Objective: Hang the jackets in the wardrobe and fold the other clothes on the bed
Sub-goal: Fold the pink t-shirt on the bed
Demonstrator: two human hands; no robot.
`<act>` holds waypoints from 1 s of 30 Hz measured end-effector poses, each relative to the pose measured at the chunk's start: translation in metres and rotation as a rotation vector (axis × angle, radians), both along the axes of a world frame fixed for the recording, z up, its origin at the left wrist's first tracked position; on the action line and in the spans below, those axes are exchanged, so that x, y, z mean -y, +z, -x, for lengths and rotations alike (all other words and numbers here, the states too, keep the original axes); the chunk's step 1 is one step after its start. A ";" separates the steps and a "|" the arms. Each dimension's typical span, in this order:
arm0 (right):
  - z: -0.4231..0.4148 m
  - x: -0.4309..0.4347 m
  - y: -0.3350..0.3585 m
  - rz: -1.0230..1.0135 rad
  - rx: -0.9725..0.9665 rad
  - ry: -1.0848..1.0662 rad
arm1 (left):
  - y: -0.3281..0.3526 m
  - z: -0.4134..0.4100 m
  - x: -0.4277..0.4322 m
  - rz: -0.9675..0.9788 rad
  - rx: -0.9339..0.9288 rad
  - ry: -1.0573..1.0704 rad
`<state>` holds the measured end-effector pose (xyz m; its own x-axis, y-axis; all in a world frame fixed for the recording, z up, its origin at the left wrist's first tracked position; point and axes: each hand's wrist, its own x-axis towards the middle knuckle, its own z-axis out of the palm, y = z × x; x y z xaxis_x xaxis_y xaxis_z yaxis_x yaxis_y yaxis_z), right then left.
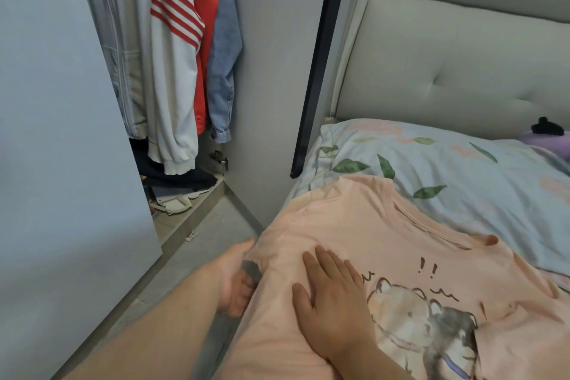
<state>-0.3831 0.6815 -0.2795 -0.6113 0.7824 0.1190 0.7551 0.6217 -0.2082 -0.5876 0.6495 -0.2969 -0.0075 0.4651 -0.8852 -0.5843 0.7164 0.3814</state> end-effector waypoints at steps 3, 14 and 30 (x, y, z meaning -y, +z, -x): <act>-0.001 0.000 -0.001 0.000 -0.002 0.002 | 0.003 -0.016 -0.011 -0.167 0.045 0.120; -0.001 -0.001 -0.002 0.018 -0.033 -0.003 | 0.016 -0.014 -0.015 -0.318 0.048 0.350; -0.002 0.003 0.004 0.010 -0.065 0.002 | -0.005 -0.029 0.014 -0.412 0.189 0.569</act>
